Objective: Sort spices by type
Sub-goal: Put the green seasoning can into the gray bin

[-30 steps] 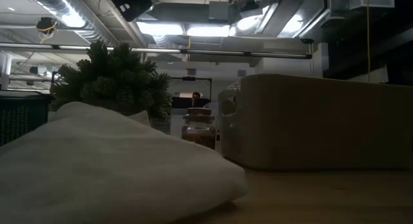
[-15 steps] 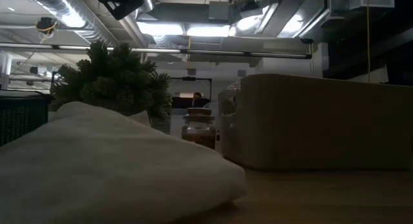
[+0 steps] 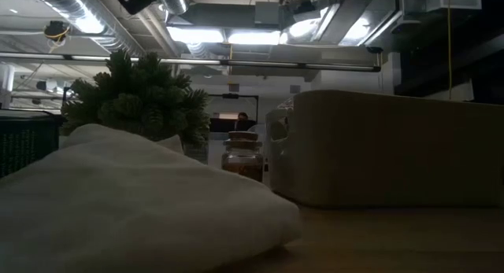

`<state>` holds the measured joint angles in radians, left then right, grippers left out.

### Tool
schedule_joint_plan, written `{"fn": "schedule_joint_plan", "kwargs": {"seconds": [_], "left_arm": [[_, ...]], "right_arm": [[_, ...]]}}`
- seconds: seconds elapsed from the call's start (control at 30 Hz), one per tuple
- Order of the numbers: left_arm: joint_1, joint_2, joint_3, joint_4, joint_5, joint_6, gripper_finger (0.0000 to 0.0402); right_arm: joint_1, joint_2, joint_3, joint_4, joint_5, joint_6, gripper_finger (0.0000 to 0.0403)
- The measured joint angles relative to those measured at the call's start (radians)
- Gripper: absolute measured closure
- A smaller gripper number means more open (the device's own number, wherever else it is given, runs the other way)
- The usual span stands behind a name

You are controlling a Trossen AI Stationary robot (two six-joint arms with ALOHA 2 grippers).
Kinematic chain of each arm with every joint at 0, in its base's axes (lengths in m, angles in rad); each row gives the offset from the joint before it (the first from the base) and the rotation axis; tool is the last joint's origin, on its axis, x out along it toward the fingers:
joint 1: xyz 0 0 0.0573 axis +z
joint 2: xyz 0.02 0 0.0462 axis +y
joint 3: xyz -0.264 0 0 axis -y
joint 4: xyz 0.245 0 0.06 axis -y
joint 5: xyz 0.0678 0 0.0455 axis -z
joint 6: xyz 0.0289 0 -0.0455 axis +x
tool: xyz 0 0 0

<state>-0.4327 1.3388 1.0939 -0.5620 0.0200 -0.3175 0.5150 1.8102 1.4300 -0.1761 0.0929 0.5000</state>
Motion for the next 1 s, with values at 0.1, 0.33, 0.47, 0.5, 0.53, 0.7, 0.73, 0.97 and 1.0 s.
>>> {"fn": "schedule_joint_plan", "kwargs": {"seconds": [0.1, 0.33, 0.47, 0.5, 0.53, 0.7, 0.73, 0.97, 1.0], "left_arm": [[-0.013, 0.000, 0.000, -0.001, 0.001, -0.033, 0.0300], [-0.038, 0.007, 0.000, 0.033, -0.008, -0.089, 0.0300], [-0.059, 0.037, 0.000, 0.077, -0.009, -0.132, 0.0300], [-0.064, 0.048, 0.000, 0.088, -0.009, -0.149, 0.0300], [-0.067, 0.056, 0.000, 0.106, -0.010, -0.158, 0.0300], [-0.088, 0.103, 0.000, 0.136, -0.010, -0.184, 0.0300], [-0.090, 0.113, 0.000, 0.143, -0.009, -0.184, 0.0300], [-0.094, 0.165, 0.000, 0.162, -0.010, -0.205, 0.0300], [-0.094, 0.166, 0.000, 0.154, -0.010, -0.213, 0.0300]], "right_arm": [[0.015, 0.035, 0.000, 0.056, 0.067, 0.024, 0.0136], [0.080, 0.133, 0.000, 0.265, 0.148, 0.015, 0.0139], [0.112, 0.179, -0.001, 0.279, 0.230, -0.007, 0.0165], [0.118, 0.191, -0.001, 0.285, 0.234, -0.010, 0.0175], [0.123, 0.201, -0.001, 0.292, 0.237, -0.011, 0.0186], [0.129, 0.246, -0.001, 0.317, 0.239, -0.011, 0.0248], [0.127, 0.254, -0.001, 0.328, 0.239, -0.012, 0.0261], [0.119, 0.324, -0.001, 0.497, 0.233, -0.090, 0.0343], [0.116, 0.335, -0.001, 0.516, 0.228, -0.094, 0.0354]]}}
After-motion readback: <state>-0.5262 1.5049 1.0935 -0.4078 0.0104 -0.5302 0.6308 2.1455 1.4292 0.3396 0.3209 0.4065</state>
